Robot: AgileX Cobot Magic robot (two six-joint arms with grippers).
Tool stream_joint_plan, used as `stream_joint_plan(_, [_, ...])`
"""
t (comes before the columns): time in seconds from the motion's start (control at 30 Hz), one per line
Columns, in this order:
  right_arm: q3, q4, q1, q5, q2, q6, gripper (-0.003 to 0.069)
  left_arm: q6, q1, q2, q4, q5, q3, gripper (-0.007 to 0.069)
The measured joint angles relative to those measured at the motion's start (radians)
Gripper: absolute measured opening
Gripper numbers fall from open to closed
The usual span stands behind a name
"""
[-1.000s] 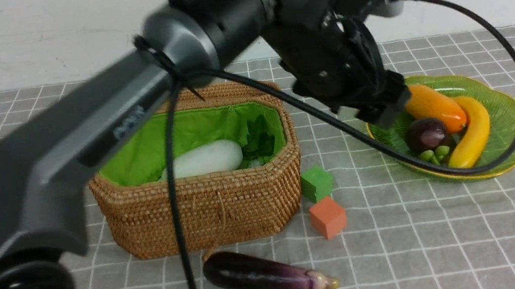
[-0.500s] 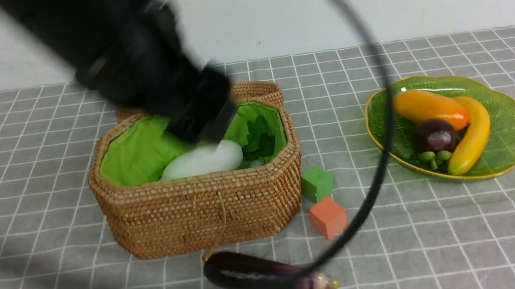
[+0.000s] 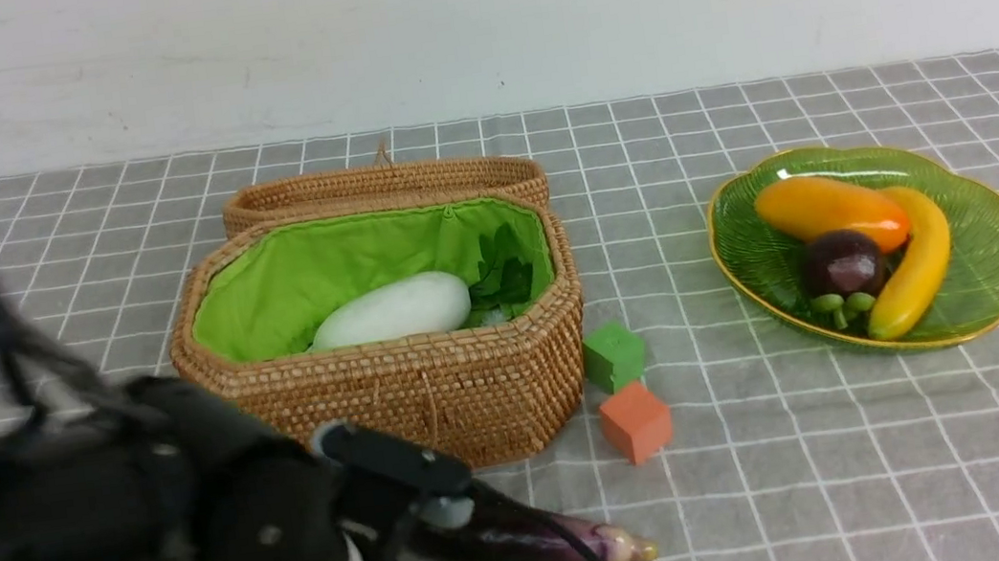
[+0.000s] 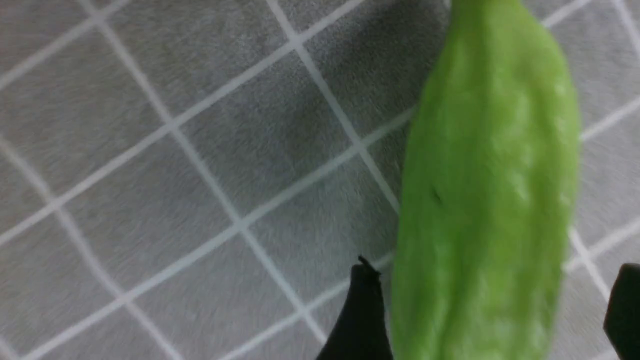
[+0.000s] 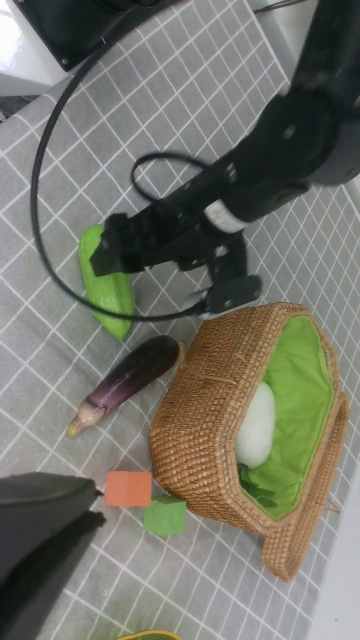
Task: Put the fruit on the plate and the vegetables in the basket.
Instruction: Take a chayote with your left arm and place it on the basket on the left.
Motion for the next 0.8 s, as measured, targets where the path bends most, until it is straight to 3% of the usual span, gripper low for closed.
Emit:
stream_joint_plan(0.03, [0.000,0.000,0.000,0.000,0.000,0.000,0.0029,0.000,0.000,0.006,0.000,-0.005,0.000,0.0574])
stream_joint_plan(0.13, [0.000,0.000,0.000,0.013,0.000,0.000,0.0036,0.031,0.000,0.071,0.000,-0.003,-0.002,0.0447])
stream_joint_plan(0.17, [0.000,0.000,0.000,0.013,0.000,0.000,0.0036,0.033,0.000,0.070,-0.001,-0.001,-0.002,0.0440])
stream_joint_plan(0.43, [0.000,-0.001,0.000,0.038,0.000,0.000,0.0046,0.050,0.000,0.017,-0.004,0.153,-0.079,0.0439])
stream_joint_plan(0.6, [0.000,-0.009,0.000,0.055,0.000,0.000,0.0048,0.060,0.000,-0.152,0.019,0.270,-0.212,0.0439])
stream_joint_plan(0.8, [0.000,-0.090,0.000,0.147,0.000,0.000,0.0054,0.016,0.000,-0.280,0.174,0.189,-0.357,0.0439])
